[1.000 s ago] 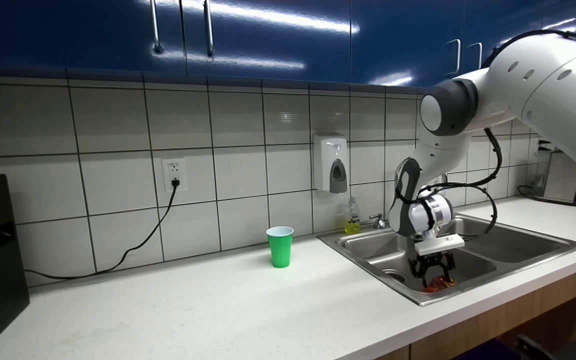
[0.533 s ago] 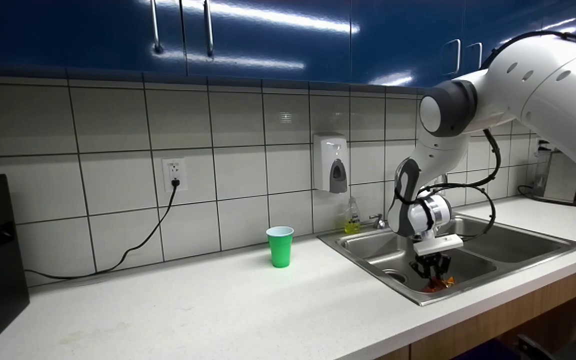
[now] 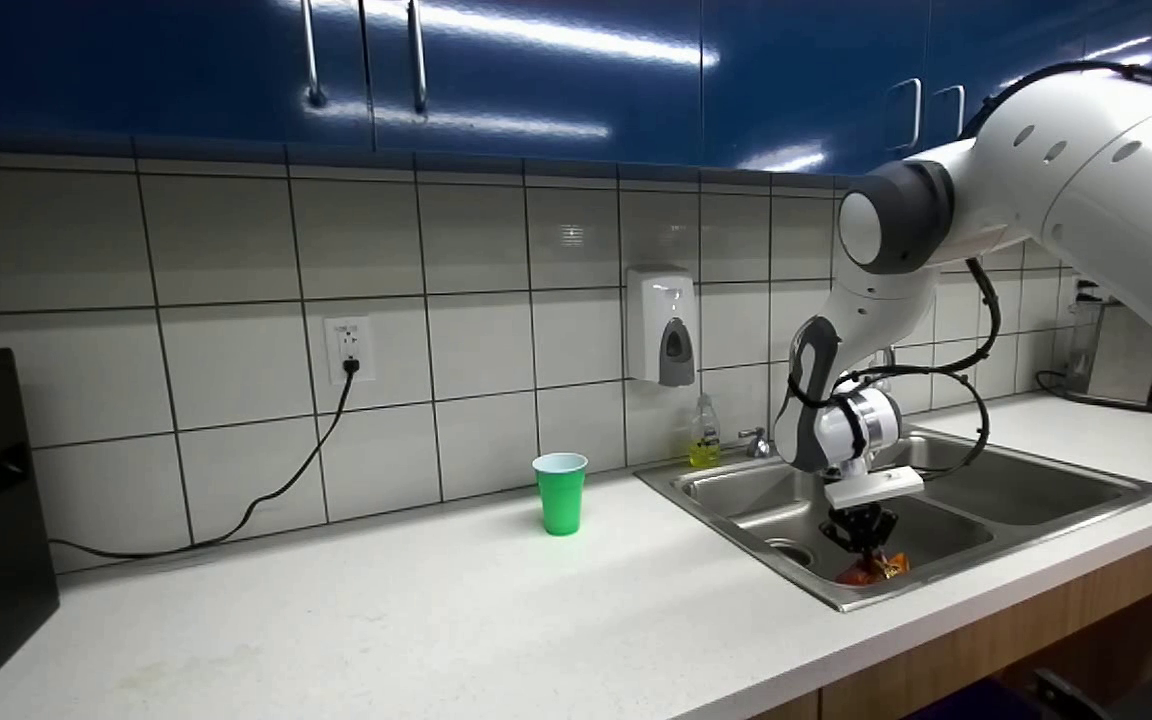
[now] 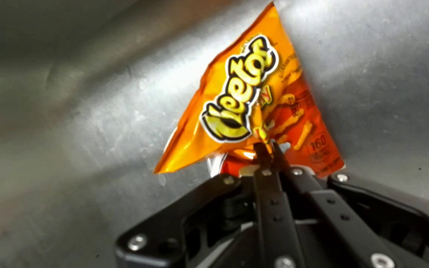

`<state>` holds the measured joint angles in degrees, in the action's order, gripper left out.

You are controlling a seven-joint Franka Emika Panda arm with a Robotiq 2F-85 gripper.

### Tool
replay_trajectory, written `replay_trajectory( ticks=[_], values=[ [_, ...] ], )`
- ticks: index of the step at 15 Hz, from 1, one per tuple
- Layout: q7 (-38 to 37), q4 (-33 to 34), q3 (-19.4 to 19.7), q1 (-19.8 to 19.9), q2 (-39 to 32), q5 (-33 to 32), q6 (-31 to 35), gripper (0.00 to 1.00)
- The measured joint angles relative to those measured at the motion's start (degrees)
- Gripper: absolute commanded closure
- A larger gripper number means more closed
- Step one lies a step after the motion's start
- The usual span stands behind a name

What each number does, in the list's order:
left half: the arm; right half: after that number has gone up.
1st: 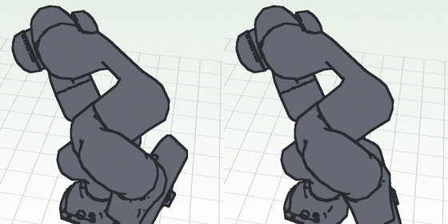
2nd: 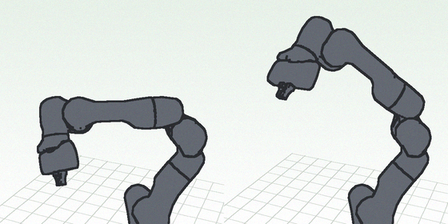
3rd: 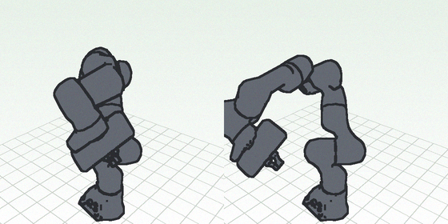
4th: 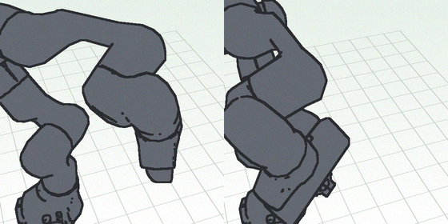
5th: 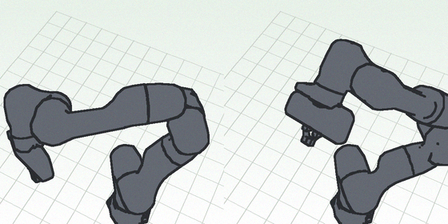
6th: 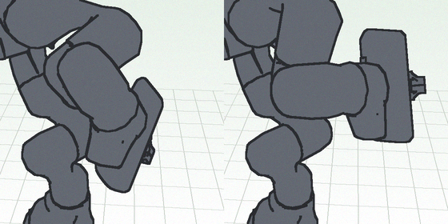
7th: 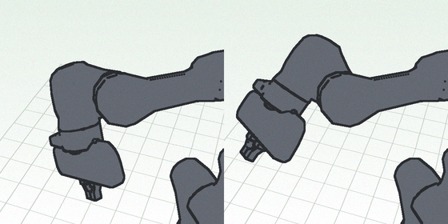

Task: Remove the orange packet from the sink, then place it on the left counter

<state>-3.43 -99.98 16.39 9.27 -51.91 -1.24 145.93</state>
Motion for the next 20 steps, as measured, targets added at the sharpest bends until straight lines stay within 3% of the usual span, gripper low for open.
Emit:
replay_trajectory(
  ticks=[8,20],
  values=[
    [-1.0,0.2,0.0,-0.6,3.0,0.0,0.0,1.0],
    [-1.1,-13.7,-0.5,-2.1,24.0,0.0,0.0,1.0]
  ],
)
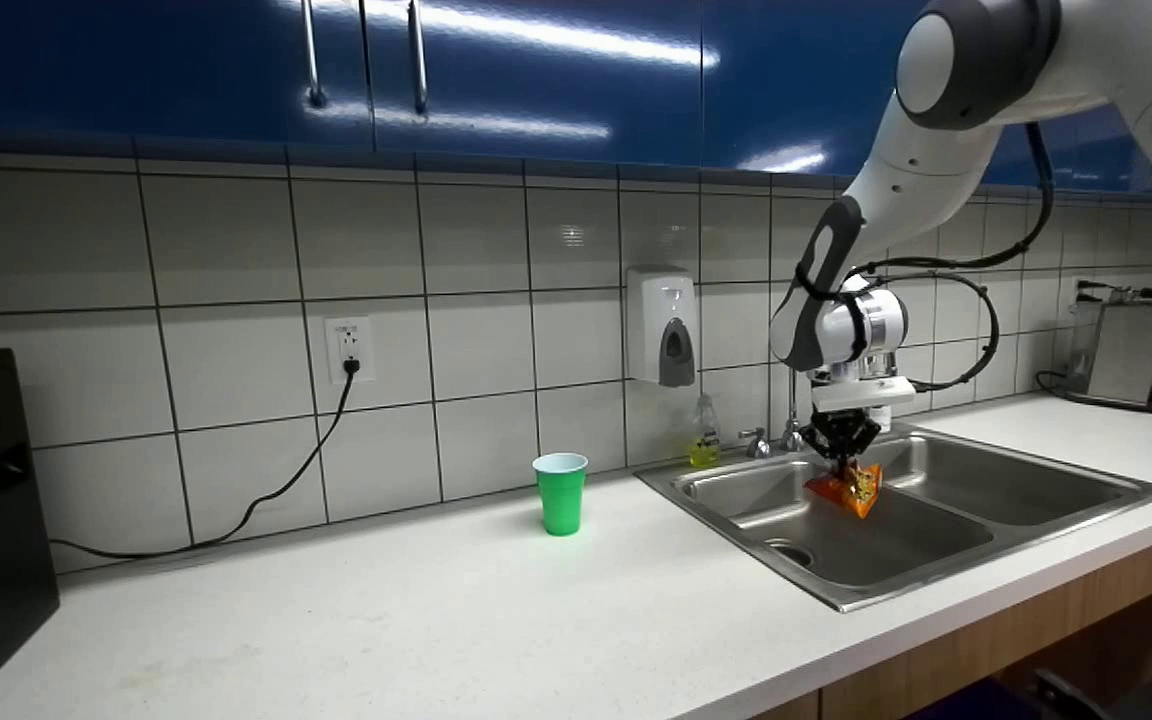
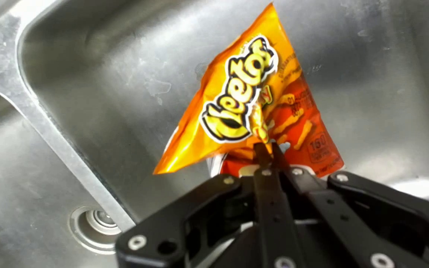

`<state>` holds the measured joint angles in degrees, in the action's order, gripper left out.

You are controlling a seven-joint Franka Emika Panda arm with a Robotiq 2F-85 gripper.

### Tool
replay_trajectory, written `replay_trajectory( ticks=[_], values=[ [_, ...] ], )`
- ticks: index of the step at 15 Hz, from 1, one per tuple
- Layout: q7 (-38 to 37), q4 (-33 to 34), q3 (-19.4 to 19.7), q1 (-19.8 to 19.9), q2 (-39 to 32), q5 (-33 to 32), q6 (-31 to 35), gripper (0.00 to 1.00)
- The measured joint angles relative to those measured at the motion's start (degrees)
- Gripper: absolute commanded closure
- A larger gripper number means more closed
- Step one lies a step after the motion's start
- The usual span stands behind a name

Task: Remove the orange packet from the sink, then place it on the left counter

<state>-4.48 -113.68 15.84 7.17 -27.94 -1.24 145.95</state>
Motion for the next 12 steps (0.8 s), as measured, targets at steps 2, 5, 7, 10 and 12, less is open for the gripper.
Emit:
replay_trajectory(
  ticks=[2,5,7,10,12],
  values=[
    [0.0,-3.1,-0.7,-0.2,3.2,0.0,0.0,1.0],
    [0.0,-7.5,-2.1,-1.4,6.9,-0.6,0.0,1.0],
    [0.0,-10.3,-3.2,-2.8,8.6,-1.6,0.3,1.0],
    [0.0,-14.4,-5.4,-5.7,10.8,-3.6,1.4,1.0],
    [0.0,-16.9,-7.2,-7.8,12.1,-4.3,2.5,1.0]
  ],
)
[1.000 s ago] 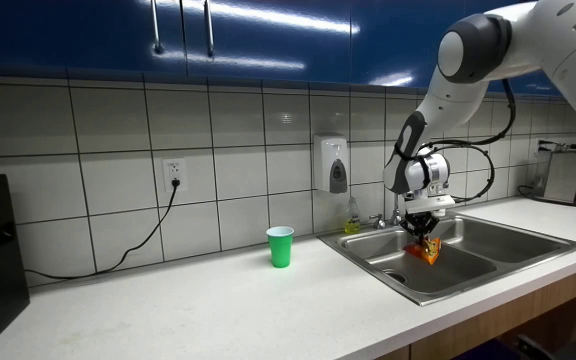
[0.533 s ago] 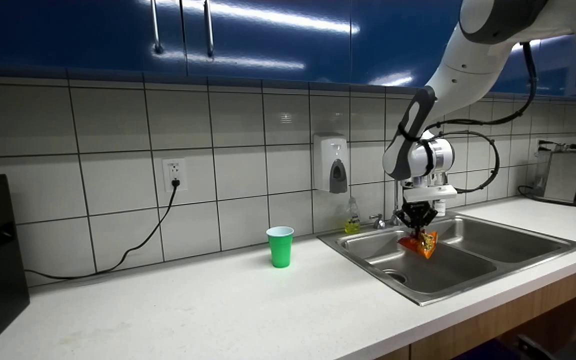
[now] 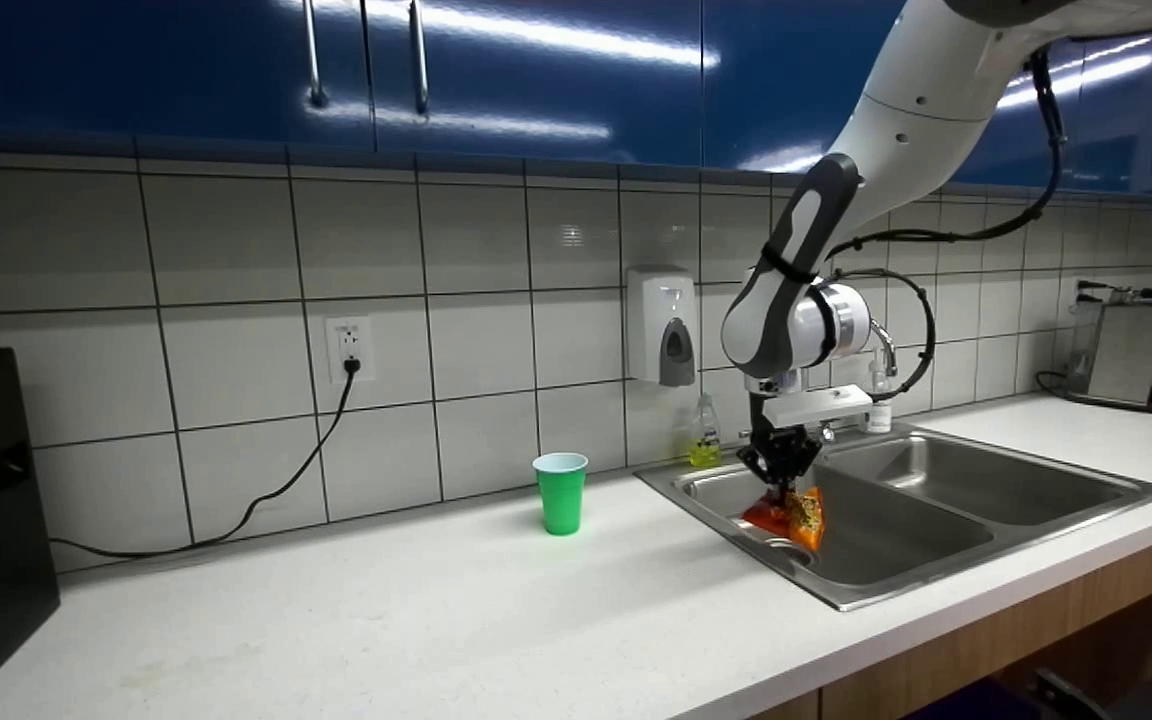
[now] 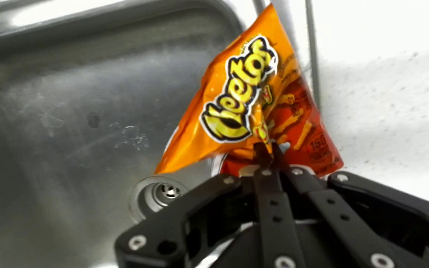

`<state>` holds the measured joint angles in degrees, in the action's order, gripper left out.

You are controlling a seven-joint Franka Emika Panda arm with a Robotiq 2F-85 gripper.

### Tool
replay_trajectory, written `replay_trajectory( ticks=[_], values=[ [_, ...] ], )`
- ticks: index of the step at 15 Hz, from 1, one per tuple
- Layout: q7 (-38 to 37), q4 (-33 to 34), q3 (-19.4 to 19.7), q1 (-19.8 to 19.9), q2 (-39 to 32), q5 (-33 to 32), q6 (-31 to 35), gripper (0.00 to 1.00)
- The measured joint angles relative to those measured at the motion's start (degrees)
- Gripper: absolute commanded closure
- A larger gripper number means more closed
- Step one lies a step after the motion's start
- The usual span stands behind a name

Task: Remove the orange packet from the sink, then place it on the left counter

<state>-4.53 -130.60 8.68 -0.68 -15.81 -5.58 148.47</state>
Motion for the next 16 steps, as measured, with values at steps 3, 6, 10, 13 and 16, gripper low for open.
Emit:
replay_trajectory(
  ticks=[3,6,10,13,16],
  values=[
    [-0.1,-3.2,-2.7,-2.9,1.8,-0.7,1.2,1.0],
    [-0.1,-5.6,-5.3,-4.7,3.1,-0.7,2.1,1.0],
    [-0.1,-7.8,-8.3,-5.9,4.4,-0.7,2.3,1.0],
    [-0.1,-8.9,-9.9,-6.5,4.8,-0.7,2.4,1.0],
    [-0.1,-9.7,-10.6,-6.9,5.0,-0.7,2.5,1.0]
  ],
)
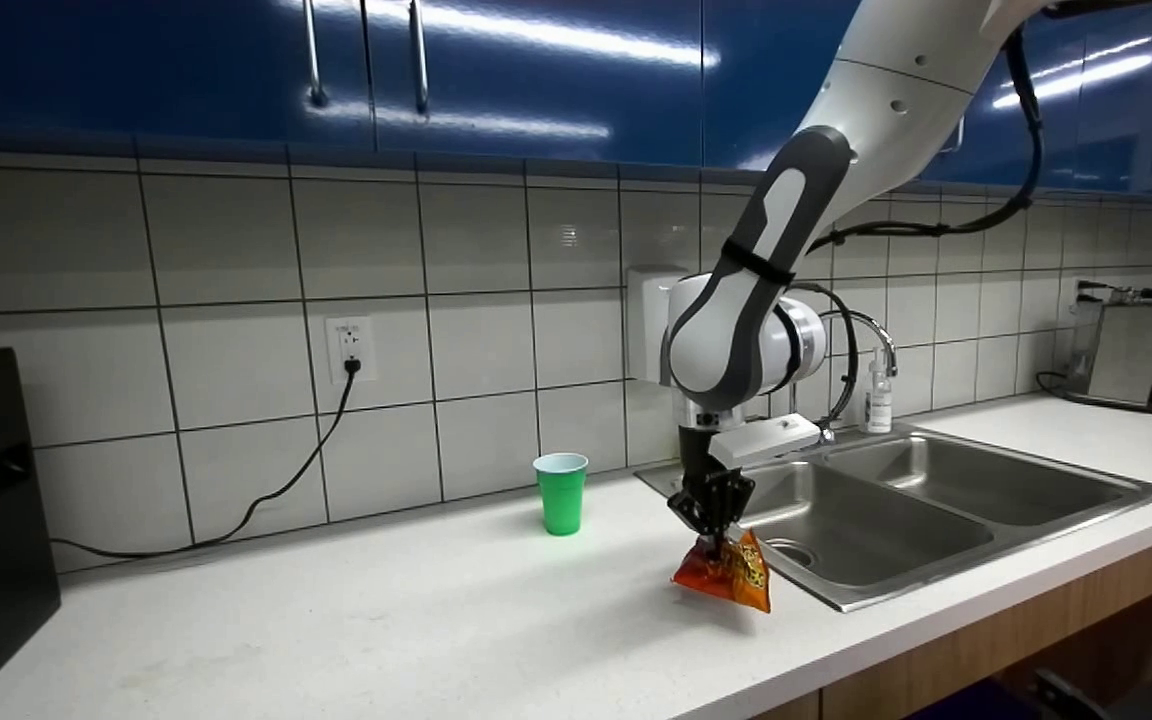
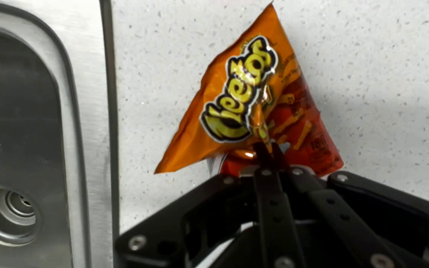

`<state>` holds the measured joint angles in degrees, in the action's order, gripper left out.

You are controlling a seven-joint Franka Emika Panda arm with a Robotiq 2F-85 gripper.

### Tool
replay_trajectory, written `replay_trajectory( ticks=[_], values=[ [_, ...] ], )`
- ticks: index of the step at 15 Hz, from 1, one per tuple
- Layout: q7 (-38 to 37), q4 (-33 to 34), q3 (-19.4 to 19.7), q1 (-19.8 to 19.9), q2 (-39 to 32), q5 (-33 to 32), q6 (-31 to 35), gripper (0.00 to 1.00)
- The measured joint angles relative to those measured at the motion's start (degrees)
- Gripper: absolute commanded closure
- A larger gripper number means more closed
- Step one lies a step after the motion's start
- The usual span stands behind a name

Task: Remove the orange packet from the sink, then place it on the left counter

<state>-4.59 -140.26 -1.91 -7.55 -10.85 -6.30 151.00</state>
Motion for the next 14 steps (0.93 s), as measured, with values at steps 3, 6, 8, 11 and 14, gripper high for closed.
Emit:
replay_trajectory(
  ticks=[3,6,8,11,14],
  values=[
    [0.0,-0.6,-0.3,0.0,0.0,0.0,0.1,1.0],
    [0.0,-0.8,-0.3,0.0,0.0,0.0,0.1,1.0],
    [0.0,-0.9,-0.3,0.0,0.0,0.0,0.1,1.0],
    [0.0,-1.0,-0.3,0.0,0.0,0.0,0.1,1.0],
    [0.0,-1.1,-0.2,0.0,0.0,0.0,0.1,1.0]
  ],
)
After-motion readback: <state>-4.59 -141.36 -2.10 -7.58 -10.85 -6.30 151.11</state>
